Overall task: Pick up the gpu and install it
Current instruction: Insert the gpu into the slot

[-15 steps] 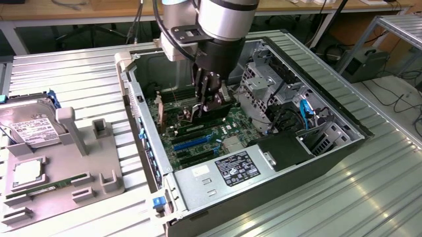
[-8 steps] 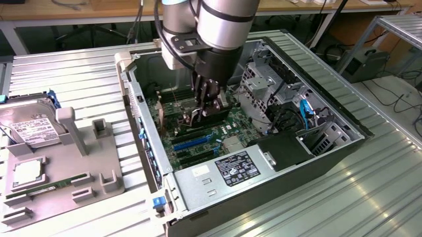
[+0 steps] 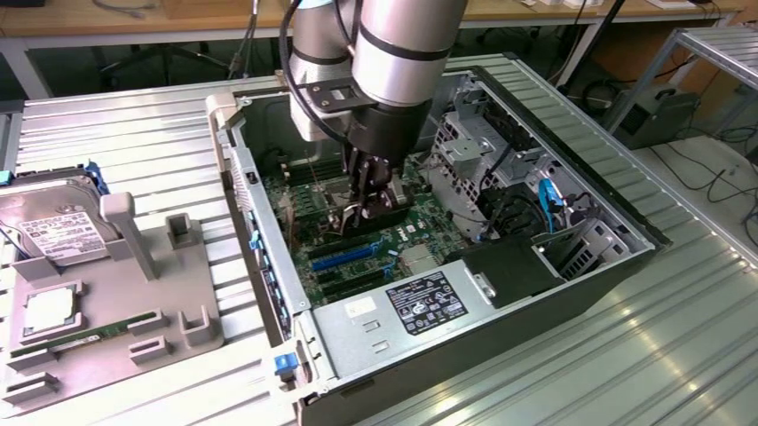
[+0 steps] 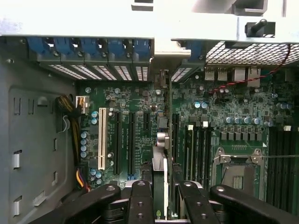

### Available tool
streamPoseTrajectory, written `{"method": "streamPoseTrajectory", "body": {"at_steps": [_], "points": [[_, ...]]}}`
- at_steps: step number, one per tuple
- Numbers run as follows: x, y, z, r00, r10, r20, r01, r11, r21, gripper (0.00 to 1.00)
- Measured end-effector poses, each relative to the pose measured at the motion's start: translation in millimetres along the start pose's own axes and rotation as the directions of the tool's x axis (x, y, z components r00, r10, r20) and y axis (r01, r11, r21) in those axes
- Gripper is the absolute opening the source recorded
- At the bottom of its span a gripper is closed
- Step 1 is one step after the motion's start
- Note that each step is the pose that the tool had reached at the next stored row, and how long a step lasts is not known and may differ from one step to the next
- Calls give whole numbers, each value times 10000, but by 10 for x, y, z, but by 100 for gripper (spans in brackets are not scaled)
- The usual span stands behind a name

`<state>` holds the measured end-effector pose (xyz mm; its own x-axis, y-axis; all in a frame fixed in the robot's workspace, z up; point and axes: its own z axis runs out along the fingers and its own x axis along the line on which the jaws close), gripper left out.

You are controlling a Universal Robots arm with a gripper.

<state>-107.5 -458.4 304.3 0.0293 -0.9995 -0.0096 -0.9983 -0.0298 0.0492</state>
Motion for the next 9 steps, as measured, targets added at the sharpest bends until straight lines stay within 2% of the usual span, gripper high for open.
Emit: {"method": "streamPoseTrajectory", "body": {"at_steps": [9], "points": [[-3, 30, 157, 9999, 140, 7, -140, 9999, 25, 26]]}}
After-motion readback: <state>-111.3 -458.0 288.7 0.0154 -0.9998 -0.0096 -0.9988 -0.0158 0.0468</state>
